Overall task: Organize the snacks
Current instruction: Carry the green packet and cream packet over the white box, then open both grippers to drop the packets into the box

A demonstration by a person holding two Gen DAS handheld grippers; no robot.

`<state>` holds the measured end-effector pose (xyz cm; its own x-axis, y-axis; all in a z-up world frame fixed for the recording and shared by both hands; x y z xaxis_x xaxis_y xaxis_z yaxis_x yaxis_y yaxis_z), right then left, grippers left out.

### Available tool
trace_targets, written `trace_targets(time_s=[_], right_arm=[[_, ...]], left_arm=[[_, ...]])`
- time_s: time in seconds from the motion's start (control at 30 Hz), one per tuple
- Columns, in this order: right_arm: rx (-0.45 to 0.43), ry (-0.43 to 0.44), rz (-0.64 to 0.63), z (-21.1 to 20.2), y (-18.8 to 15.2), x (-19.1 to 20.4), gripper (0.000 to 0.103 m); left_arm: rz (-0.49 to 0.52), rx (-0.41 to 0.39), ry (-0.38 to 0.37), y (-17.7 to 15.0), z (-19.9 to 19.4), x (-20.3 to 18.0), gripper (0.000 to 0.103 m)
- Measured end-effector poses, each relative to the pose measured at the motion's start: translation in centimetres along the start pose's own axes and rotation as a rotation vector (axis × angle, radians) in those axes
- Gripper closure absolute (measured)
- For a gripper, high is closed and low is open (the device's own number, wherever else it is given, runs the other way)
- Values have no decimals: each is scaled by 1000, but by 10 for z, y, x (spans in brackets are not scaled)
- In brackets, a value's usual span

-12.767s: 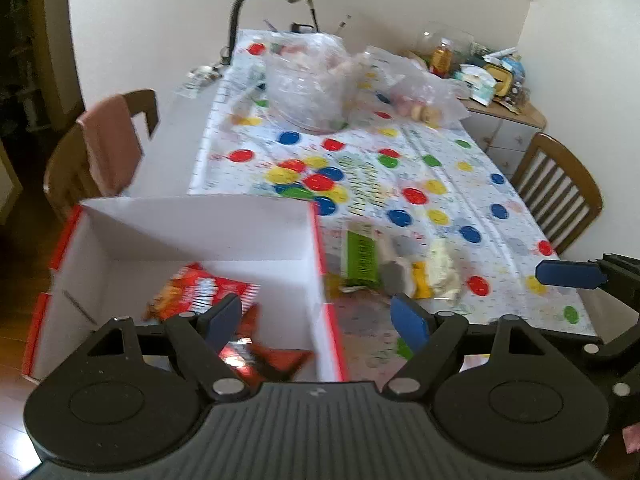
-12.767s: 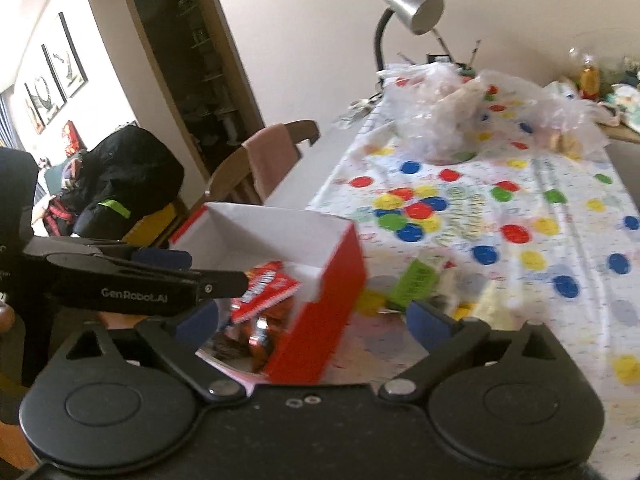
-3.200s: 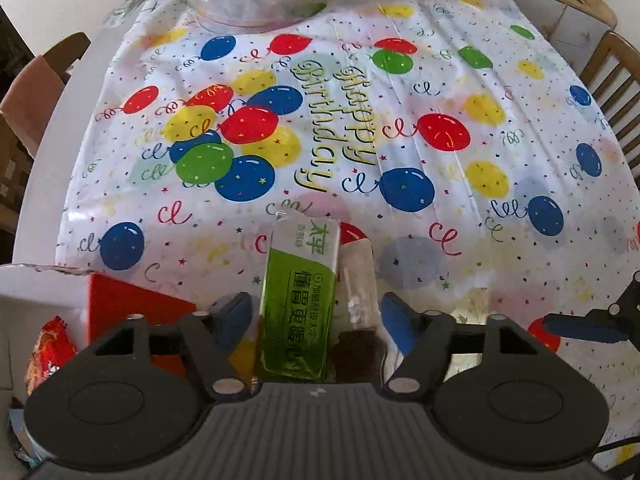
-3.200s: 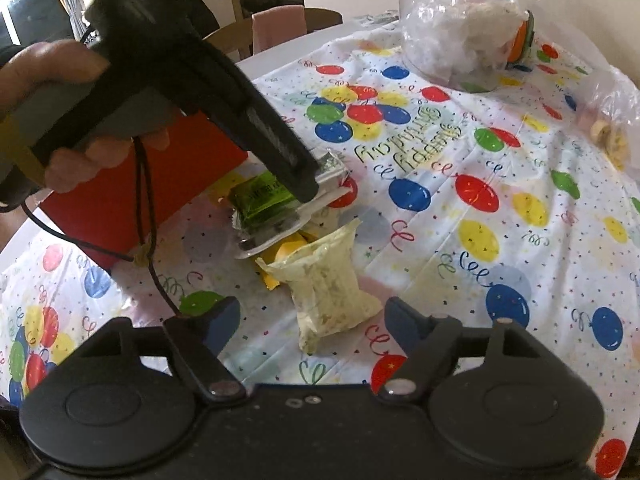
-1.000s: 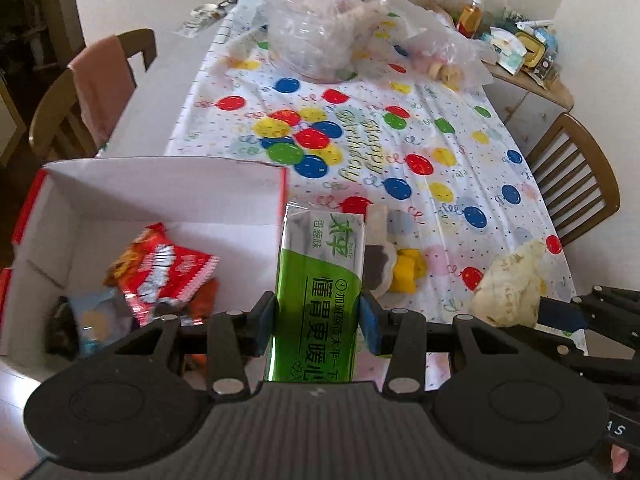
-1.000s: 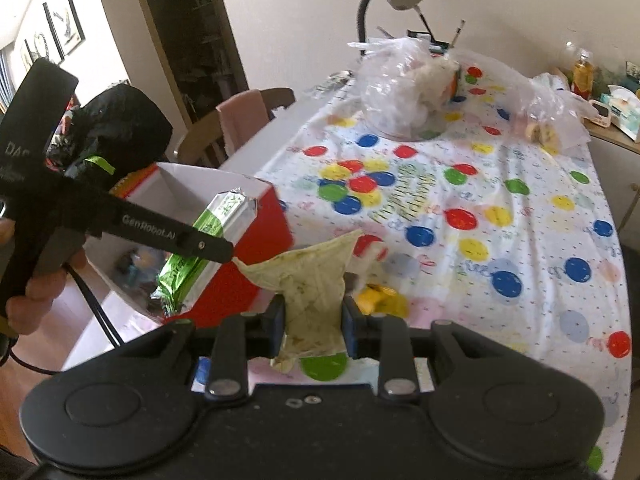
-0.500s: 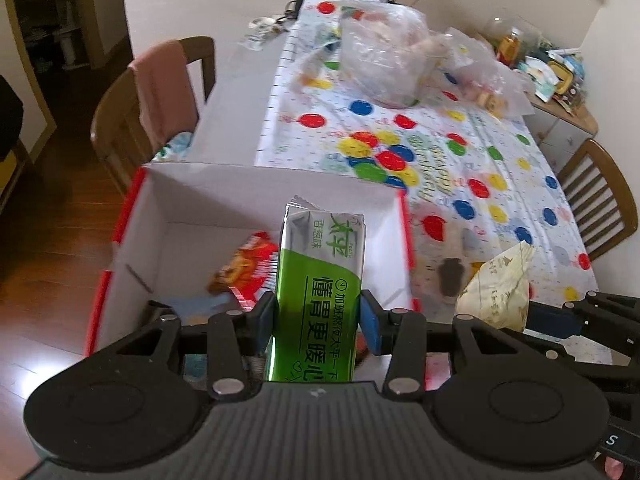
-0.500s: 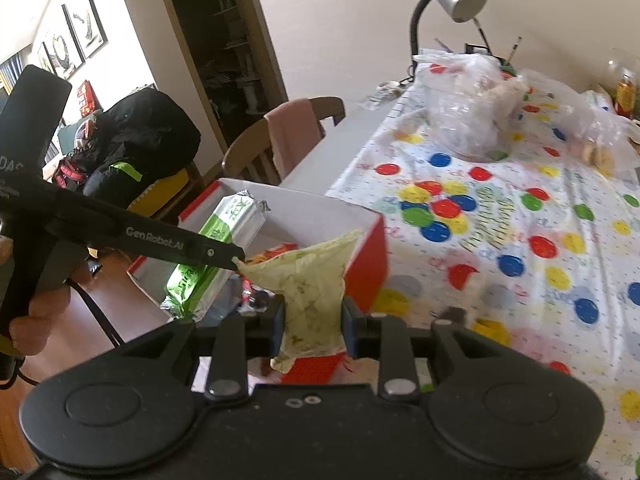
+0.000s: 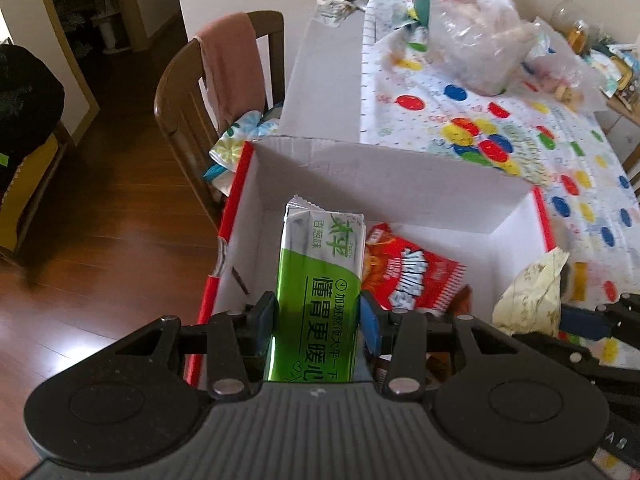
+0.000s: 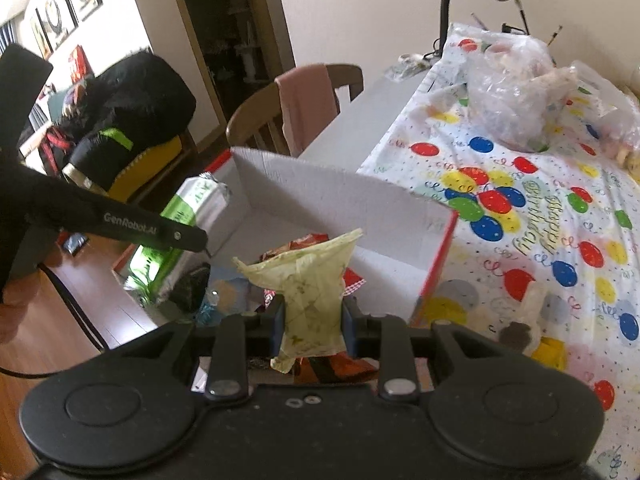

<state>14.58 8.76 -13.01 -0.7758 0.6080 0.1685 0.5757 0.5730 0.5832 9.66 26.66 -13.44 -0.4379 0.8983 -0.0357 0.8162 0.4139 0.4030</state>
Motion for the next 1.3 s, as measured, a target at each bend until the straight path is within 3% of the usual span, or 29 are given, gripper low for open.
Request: trace_targets(time_s=[0.3, 0.73, 0.93, 1.3], right_arm=[[81, 9, -14, 35, -13, 22, 76], [117, -1, -31, 51, -23, 30, 74], [120, 8, -24, 50, -22, 31, 70], [80, 39, 0, 29, -21, 29, 63]], left_arm=[[64, 52, 1, -10, 31, -6, 60], [71, 110, 4, -26, 56, -7, 60], [64, 111, -1, -30, 58, -9, 59], [54, 37, -32, -33, 21, -12, 47]])
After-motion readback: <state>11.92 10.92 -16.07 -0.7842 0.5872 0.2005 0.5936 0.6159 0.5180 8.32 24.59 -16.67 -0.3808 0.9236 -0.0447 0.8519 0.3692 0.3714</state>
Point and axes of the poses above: each gripper's, at about its wrist camera, not at the fingertips, and z roughly the way its jaws point, x to its left, y to its top, the point moved 9 cm from there along z, roughly the way its jaws point, and after that the axes turned 3 degrees about x, right-handed, at the moved point
